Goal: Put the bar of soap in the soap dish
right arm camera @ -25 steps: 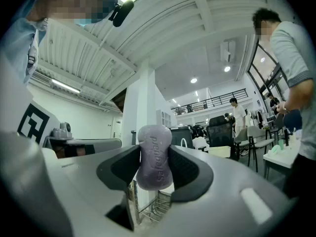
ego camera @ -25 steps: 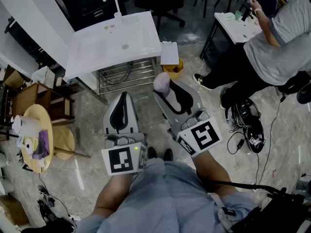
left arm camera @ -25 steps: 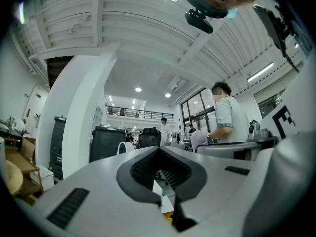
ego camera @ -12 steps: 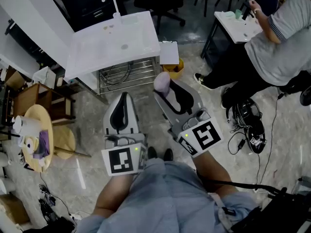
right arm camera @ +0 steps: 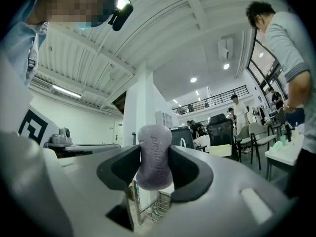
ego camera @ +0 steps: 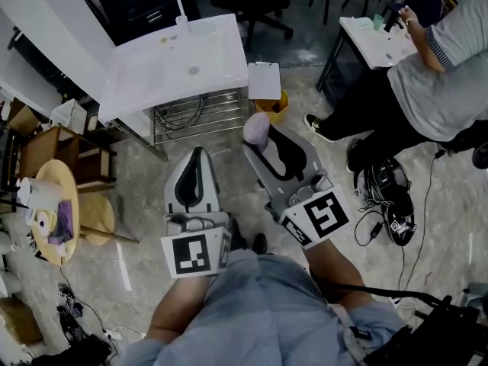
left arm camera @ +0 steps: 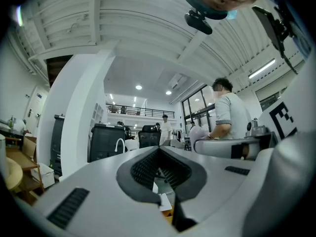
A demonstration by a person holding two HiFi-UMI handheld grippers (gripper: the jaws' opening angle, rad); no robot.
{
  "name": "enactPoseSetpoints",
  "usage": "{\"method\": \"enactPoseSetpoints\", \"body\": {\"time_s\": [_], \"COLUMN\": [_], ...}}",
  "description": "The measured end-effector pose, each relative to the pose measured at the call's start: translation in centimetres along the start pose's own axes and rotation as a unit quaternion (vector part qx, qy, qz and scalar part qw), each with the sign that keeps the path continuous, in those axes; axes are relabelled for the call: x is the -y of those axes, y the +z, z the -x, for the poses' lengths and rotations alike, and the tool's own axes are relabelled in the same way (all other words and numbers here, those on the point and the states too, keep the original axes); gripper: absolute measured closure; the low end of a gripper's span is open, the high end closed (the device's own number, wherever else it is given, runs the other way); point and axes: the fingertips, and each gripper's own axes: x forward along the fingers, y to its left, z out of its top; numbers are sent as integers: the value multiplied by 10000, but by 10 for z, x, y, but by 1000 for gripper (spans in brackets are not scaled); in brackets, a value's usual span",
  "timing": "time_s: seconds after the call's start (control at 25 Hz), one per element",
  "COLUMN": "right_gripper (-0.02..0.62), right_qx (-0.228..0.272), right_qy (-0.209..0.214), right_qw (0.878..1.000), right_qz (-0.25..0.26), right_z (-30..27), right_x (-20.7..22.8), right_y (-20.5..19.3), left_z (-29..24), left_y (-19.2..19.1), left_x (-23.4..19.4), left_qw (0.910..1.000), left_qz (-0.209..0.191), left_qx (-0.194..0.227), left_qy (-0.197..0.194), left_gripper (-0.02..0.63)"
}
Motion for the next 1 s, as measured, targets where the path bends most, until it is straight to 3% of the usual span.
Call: {"method": "enactPoseSetpoints", "body": {"time_s": [0.48,1.0], "right_gripper": [417,417], "right_qx": [-145,-143], "right_qy": [28,-92], "right_qw": [9999,9997], "right_qz": [60,156], "right_z": [-59,-195], "right_x": [38,91], "right_y": [-25,-32], "left_z": [-66,-190], "left_y": [-25,-29], "left_x": [-37,-121], "left_qw": [9999,9997], "left_qz": [109,242], "left_qx": [-49,23], "left_qy": [101,-41], "left_gripper": [600,600]}}
